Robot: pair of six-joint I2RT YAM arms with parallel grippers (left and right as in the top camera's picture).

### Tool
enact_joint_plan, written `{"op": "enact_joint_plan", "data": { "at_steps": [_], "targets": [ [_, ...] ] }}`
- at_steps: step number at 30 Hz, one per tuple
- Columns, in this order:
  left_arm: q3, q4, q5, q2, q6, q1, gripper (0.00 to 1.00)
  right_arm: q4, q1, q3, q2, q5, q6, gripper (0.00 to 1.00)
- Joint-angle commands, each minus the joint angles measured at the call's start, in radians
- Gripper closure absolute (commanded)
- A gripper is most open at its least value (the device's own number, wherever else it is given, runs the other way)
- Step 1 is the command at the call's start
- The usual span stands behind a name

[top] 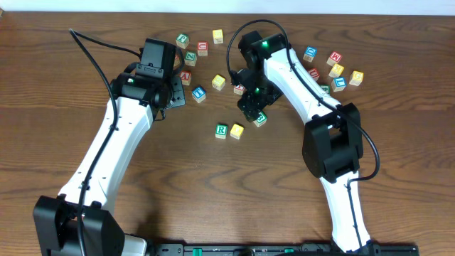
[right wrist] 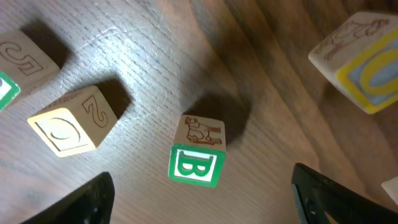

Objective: Spell out ROBOT
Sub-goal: 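Carry the green B block with the right gripper toward the O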

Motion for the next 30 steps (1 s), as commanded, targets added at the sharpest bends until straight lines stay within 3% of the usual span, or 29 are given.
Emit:
{"op": "enact_joint_plan", "data": {
  "at_steps": [1,5,10,17,24,27,30],
  "targets": [
    [0.022,-0.001,-0.014,-0.014,0.018,0.003,0.52,-0.008,-0.010,0.018,-0.018,-0.011,0.207,0.18],
    [0.022,-0.001,-0.014,-0.014,0.018,0.002,0.52,-0.026,-0.031,0.009,-0.018,0.037,0.754,0.27],
    [0.022,-0.001,-0.014,-0.014,0.018,0.003,0.52,-0.013,-0.036,-0.025,-0.018,0.063,1.064,0.34],
    [0.022,0.000,-0.014,-0.014,0.018,0.003,0.52,0.059,0.003,-0.061,-0.018,0.063,1.130,0.31],
    [0.022,-0.001,-0.014,-0.014,0.025,0.003,0.52,0.105,0.034,-0.124,-0.018,0.059,1.148,0.37],
    [0.022,0.000,-0.014,-0.014,0.025,0.003,0.52,0.105,0.036,-0.137,-0.018,0.060,1.148,0.45],
    [0.022,0.000,-0.014,-0.014,0.025,0.002,0.52,0.103,0.036,-0.138,-0.018,0.061,1.136,0.61]
  ]
}}
